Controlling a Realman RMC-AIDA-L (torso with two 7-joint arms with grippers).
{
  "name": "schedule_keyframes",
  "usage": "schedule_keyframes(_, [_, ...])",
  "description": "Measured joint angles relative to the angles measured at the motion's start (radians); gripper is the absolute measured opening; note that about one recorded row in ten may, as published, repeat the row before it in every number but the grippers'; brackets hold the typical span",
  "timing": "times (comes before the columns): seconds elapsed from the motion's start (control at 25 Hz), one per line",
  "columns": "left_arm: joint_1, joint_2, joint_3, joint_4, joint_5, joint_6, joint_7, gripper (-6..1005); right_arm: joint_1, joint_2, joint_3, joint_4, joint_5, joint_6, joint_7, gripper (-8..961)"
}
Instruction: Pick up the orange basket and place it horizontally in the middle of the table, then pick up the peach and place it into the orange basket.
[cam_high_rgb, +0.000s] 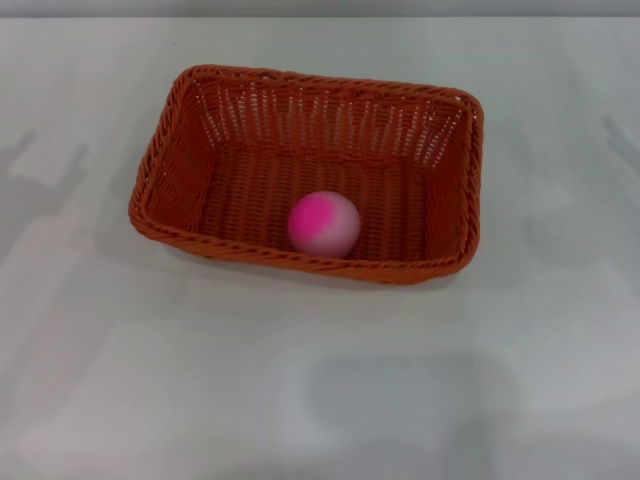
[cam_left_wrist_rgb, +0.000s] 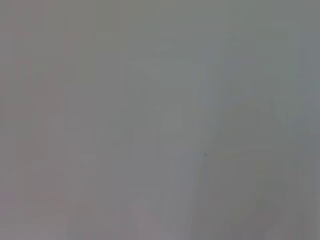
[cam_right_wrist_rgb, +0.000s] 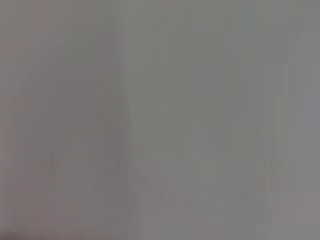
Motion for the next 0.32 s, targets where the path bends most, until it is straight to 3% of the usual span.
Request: schedule_keyframes(0.32, [0.0, 0.0, 0.0, 0.002, -0.003, 0.0, 0.001, 757, 0.0, 0.0, 0.001, 0.002, 0.002, -0.006, -0.002, 876])
